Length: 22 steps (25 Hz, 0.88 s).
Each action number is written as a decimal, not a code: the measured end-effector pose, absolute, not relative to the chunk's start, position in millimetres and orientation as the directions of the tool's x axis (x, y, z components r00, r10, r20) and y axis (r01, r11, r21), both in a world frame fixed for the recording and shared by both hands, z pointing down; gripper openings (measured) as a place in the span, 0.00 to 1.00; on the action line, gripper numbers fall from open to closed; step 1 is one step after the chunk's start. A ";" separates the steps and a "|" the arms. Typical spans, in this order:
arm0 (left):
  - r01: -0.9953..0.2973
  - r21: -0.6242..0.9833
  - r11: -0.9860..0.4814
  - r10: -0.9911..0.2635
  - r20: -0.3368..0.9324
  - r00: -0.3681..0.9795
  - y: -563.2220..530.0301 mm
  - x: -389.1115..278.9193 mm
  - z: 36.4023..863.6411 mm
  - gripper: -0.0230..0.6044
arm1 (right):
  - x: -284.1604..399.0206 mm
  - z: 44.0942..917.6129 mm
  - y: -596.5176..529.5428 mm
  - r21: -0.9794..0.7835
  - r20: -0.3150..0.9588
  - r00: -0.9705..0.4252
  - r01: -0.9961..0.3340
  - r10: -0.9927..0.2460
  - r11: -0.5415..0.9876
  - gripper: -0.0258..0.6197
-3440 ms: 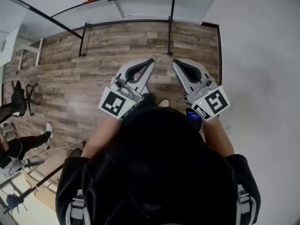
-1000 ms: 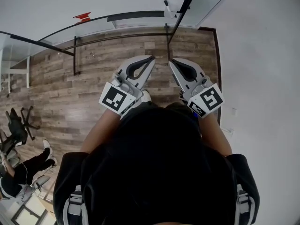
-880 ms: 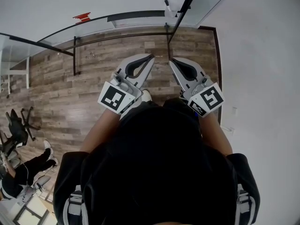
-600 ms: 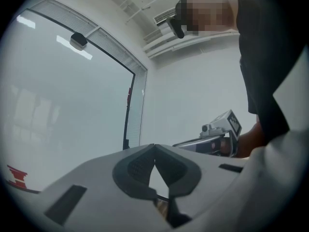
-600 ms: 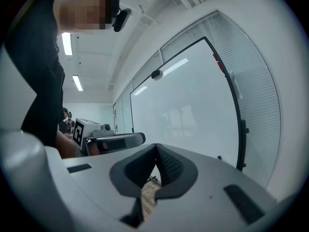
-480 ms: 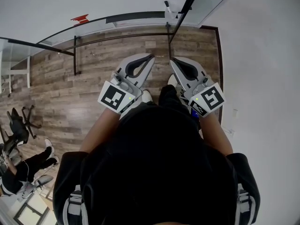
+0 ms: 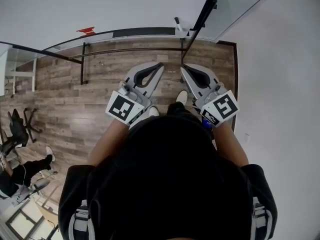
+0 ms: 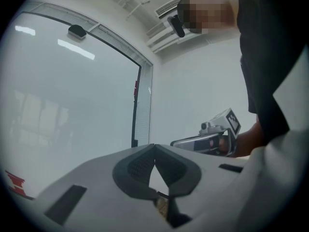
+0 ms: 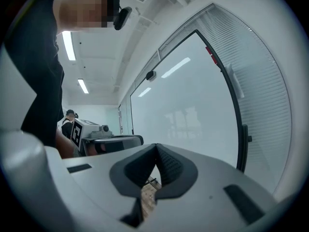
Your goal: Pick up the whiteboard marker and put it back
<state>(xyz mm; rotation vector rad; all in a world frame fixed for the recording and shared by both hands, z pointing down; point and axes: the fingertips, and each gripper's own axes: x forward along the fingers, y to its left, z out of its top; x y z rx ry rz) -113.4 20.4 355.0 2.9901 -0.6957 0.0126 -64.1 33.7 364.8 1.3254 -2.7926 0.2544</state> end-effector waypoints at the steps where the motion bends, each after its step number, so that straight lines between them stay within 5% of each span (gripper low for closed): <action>1: -0.446 0.067 -0.892 -0.446 0.026 0.895 13.1 -107.0 356.0 0.04 | -57.2 366.0 25.9 -0.129 0.108 -0.639 -0.769 -0.762 0.627 0.03; 22: -0.530 0.035 -0.847 -0.528 0.053 0.848 -55.5 -7.9 356.9 0.04 | 37.3 373.2 -47.9 -0.137 0.098 -0.729 -0.684 -0.678 0.716 0.03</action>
